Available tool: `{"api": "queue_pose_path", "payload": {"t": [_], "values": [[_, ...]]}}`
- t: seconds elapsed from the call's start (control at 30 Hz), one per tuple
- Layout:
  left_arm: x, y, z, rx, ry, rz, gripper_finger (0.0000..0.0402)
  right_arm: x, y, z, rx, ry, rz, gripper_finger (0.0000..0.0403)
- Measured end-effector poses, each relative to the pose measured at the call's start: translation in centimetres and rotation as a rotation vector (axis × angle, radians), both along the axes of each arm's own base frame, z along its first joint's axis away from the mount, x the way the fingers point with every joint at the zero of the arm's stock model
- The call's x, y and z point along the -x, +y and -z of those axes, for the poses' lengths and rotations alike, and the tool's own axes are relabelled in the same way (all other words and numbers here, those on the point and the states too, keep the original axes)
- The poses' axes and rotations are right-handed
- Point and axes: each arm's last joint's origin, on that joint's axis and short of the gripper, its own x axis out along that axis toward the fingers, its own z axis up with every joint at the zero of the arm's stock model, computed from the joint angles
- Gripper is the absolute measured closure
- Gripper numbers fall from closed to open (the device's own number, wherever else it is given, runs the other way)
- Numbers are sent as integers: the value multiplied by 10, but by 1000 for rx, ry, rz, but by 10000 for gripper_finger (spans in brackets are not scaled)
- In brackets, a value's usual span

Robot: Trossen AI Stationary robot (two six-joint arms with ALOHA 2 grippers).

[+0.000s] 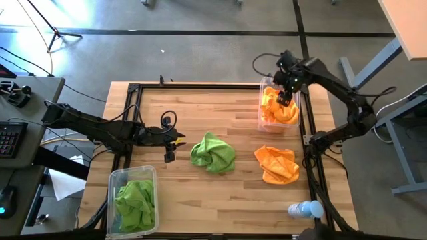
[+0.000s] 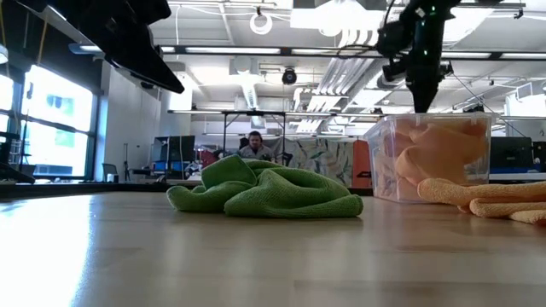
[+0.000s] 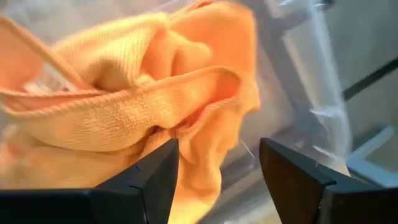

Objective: Sort microfiber towel by color & place in baskets
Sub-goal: Put the green microfiber towel into the bottom transparent bin

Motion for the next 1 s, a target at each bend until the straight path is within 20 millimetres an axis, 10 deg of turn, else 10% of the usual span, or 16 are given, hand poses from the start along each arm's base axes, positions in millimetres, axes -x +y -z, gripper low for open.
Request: {"api": "queue_pose_path", "payload": {"t": [0.33,0.63,1.0], "values": [[0,0,0,-8,2,-6,279,-5,24,-50,43,-130,195,237],[0,0,0,28,-5,-36,279,-10,95,-76,66,-299,295,388],[0,0,0,74,-25,-70,279,-33,188,-81,63,-491,341,399]]}}
